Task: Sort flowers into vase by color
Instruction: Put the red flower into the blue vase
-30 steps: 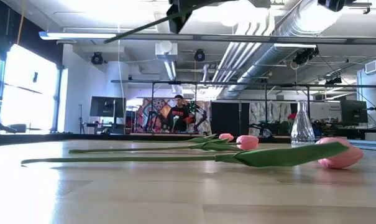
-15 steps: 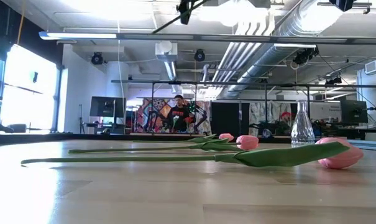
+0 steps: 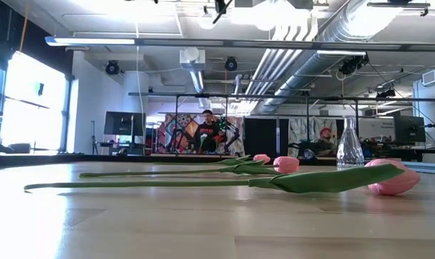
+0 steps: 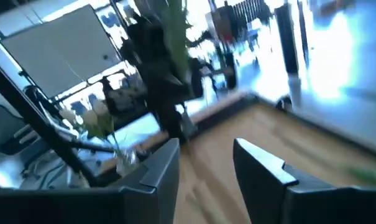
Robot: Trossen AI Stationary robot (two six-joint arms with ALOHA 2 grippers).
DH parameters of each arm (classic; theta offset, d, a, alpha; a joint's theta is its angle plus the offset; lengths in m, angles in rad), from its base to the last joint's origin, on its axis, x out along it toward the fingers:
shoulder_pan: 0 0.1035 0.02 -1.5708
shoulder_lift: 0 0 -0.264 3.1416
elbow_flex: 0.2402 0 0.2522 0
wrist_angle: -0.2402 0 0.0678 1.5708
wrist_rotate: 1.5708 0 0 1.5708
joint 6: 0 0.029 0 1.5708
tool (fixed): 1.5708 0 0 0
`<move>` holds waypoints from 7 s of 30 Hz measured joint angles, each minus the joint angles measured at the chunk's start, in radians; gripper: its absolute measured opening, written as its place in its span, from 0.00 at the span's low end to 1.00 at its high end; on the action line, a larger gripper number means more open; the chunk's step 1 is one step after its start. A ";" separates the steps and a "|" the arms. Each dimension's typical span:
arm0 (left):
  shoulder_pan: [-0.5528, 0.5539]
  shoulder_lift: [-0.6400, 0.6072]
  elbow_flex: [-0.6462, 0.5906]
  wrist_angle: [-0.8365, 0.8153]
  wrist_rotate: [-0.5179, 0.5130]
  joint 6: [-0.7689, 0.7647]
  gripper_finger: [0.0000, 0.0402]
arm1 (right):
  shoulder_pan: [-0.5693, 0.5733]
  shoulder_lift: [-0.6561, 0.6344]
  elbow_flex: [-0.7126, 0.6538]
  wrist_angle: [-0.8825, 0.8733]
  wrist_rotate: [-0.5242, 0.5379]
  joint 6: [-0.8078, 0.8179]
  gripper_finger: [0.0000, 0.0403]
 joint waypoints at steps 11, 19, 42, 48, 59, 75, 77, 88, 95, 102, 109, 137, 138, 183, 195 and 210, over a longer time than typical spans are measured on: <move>0.023 0.041 0.000 0.147 0.060 -0.050 0.00 | -0.075 0.146 0.000 0.375 0.019 -0.229 0.56; 0.033 0.040 0.000 0.146 0.113 -0.035 0.00 | -0.144 0.212 0.000 0.463 -0.082 -0.249 0.52; 0.051 0.040 0.000 0.126 0.113 -0.032 0.00 | -0.328 0.264 0.000 0.575 -0.363 -0.231 0.08; 0.052 0.039 0.002 0.066 0.111 -0.040 0.02 | -0.356 0.264 0.000 0.539 -0.384 -0.226 0.02; 0.087 -0.074 0.000 -0.246 0.124 0.013 0.34 | -0.367 0.203 0.000 0.401 -0.405 -0.200 0.00; 0.153 -0.385 0.001 -0.686 0.099 0.183 0.40 | -0.366 0.062 0.000 0.181 -0.410 -0.128 0.00; 0.156 -0.395 0.001 -0.714 0.091 0.187 0.40 | -0.366 0.065 0.000 0.180 -0.419 -0.123 0.00; 0.163 -0.396 0.000 -0.802 0.081 0.219 0.40 | -0.334 0.065 0.000 0.149 -0.460 -0.084 0.00; 0.210 -0.441 -0.065 -0.794 0.092 0.192 0.40 | -0.299 0.054 0.000 0.097 -0.454 -0.044 0.00; 0.222 -0.545 -0.187 -0.712 0.082 0.158 0.40 | -0.274 0.039 0.000 0.088 -0.415 -0.042 0.00; 0.220 -0.558 -0.197 -0.721 0.082 0.153 0.40 | -0.274 0.036 0.000 0.078 -0.416 -0.024 0.00; 0.220 -0.555 -0.197 -0.721 0.083 0.132 0.40 | -0.274 -0.073 0.000 -0.039 -0.422 -0.003 0.00; 0.220 -0.555 -0.197 -0.722 0.083 0.132 0.40 | -0.274 -0.073 0.000 -0.040 -0.423 -0.007 0.00; 0.220 -0.555 -0.197 -0.721 0.083 0.132 0.39 | -0.275 -0.365 0.299 -0.722 -0.738 -0.265 0.00; 0.220 -0.555 -0.197 -0.721 0.083 0.132 0.39 | -0.310 -0.349 0.301 -0.657 -0.927 -0.214 0.00; 0.220 -0.555 -0.197 -0.722 0.083 0.132 0.39 | -0.694 -0.356 0.268 -0.722 -1.231 -0.316 0.00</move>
